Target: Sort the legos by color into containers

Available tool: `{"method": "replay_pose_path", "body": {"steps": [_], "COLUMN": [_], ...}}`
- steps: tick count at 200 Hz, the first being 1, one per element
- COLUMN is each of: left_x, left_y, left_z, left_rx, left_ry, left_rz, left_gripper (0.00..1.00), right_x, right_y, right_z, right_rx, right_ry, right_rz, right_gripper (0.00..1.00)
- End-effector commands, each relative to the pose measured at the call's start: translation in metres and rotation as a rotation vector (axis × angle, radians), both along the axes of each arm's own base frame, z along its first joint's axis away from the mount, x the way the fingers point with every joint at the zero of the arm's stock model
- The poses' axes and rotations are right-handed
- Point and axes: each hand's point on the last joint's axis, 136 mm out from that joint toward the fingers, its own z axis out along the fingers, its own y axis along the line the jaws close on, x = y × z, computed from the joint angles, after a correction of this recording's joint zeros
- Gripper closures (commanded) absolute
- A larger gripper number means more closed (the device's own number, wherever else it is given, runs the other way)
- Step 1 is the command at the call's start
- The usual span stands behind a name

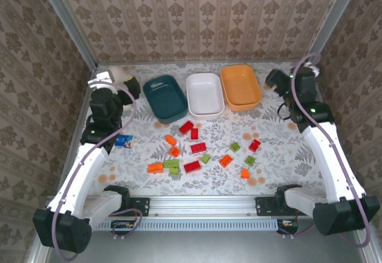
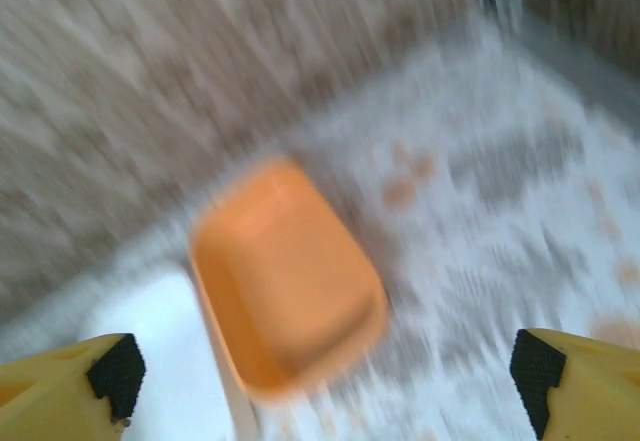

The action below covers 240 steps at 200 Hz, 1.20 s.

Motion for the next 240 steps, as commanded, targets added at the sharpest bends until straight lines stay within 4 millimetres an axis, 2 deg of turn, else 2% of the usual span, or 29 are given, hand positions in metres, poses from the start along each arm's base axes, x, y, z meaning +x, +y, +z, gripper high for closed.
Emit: {"method": "replay_pose_path", "body": {"steps": [1, 22, 37, 50, 58, 92, 121, 163, 194, 224, 240], "left_x": [-0.033, -0.061, -0.08, -0.088, -0.098, -0.112, -0.114, -0.11, -0.111, -0.11, -0.11], "left_y": [-0.076, -0.116, -0.134, -0.141, -0.152, -0.173, -0.178, -0.178, -0.179, -0.178, -0.178], "left_z": [-0.062, -0.085, -0.101, -0.11, -0.112, -0.112, -0.111, -0.105, -0.105, -0.104, -0.104], "left_rx": [-0.188, -0.152, -0.133, -0.152, -0.161, -0.218, -0.22, -0.222, -0.219, -0.213, -0.212], "left_ry": [0.317, 0.437, 0.502, 0.526, 0.535, 0.527, 0.517, 0.496, 0.498, 0.498, 0.498], "left_rz": [-0.37, -0.561, -0.64, -0.666, -0.706, -0.796, -0.805, -0.786, -0.787, -0.785, -0.783], "left_gripper": [0.0, 0.0, 0.0, 0.0, 0.0, 0.0, 0.0, 0.0, 0.0, 0.0, 0.0], "right_x": [-0.067, -0.091, -0.1, -0.1, -0.099, -0.092, -0.092, -0.101, -0.101, -0.092, -0.088], "right_y": [0.027, 0.044, 0.053, 0.057, 0.057, 0.063, 0.066, 0.062, 0.058, 0.058, 0.057], "right_z": [-0.084, -0.122, -0.154, -0.173, -0.182, -0.218, -0.239, -0.256, -0.268, -0.27, -0.27], "right_rx": [0.076, 0.1, 0.134, 0.135, 0.126, 0.145, 0.173, 0.202, 0.218, 0.212, 0.202], "right_ry": [0.419, 0.574, 0.681, 0.738, 0.763, 0.855, 0.888, 0.919, 0.917, 0.897, 0.89], "right_rz": [0.04, 0.066, 0.083, 0.101, 0.104, 0.121, 0.11, 0.067, 0.054, 0.067, 0.068], "right_gripper": [0.09, 0.12, 0.17, 0.19, 0.19, 0.19, 0.23, 0.31, 0.43, 0.52, 0.61]}}
